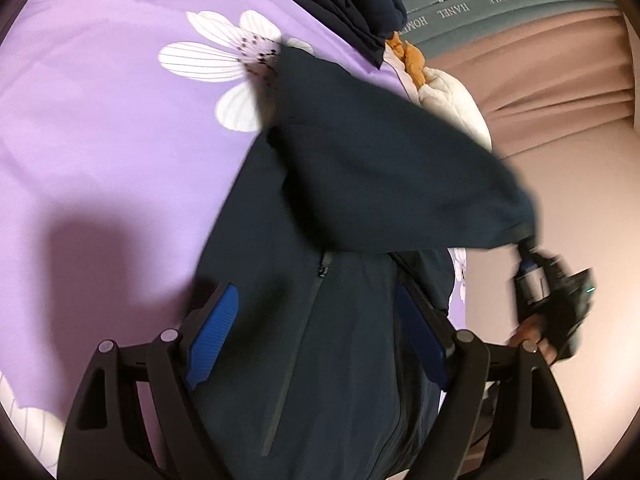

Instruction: Fold large clothes

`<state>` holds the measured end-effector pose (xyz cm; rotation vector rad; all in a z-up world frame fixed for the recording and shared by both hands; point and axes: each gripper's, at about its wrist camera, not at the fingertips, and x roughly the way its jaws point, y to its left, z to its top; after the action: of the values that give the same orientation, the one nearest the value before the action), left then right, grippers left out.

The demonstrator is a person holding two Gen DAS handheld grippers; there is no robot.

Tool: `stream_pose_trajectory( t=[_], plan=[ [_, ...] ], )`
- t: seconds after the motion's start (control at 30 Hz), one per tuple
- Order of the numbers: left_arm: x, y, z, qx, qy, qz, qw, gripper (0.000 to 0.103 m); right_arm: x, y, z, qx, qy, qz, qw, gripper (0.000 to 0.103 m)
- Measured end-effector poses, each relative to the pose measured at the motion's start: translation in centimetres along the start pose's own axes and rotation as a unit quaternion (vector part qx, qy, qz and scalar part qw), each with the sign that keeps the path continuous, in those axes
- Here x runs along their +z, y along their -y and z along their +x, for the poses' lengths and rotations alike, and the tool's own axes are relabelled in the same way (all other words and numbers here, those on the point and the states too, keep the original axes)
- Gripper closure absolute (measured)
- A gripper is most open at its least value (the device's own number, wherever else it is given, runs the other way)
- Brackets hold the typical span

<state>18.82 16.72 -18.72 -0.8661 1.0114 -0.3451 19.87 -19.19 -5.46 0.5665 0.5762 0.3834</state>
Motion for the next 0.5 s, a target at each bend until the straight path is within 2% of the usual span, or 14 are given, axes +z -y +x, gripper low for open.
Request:
stream_pose_trajectory(
  t=[0.03,0.1,0.2,0.27,0.37,0.5],
  plan=[
    [0.0,0.3,0.2,0.000,-0.002,0.002,1.0000,0.022,2.0,0.1,-1.4,-0.004,0.029,-0.004,1.000,0.093],
    [0.3,0.8,1.1,-0.003,-0.007,0.005,1.0000,0.022,4.4,1.0,-2.7,-0.017,0.057,-0.009,0.998,0.094],
    [0.9,1.4,2.2,-0.015,-0.009,0.000,0.9998,0.022,5.5,4.4,-3.5,-0.060,0.058,0.000,0.997,0.094],
    [1.5,1.7,2.9,-0.024,-0.010,-0.006,0.9997,0.022,4.9,7.4,-3.0,-0.100,0.042,0.018,0.994,0.094],
    [3.0,2.5,4.3,-0.036,-0.007,-0.017,0.9992,0.022,2.5,13.9,-3.3,-0.146,0.034,0.096,0.984,0.094],
    [5.2,3.0,6.4,-0.022,0.008,-0.035,0.9991,0.023,0.5,19.9,-3.1,-0.154,0.025,0.178,0.972,0.094]
  ],
)
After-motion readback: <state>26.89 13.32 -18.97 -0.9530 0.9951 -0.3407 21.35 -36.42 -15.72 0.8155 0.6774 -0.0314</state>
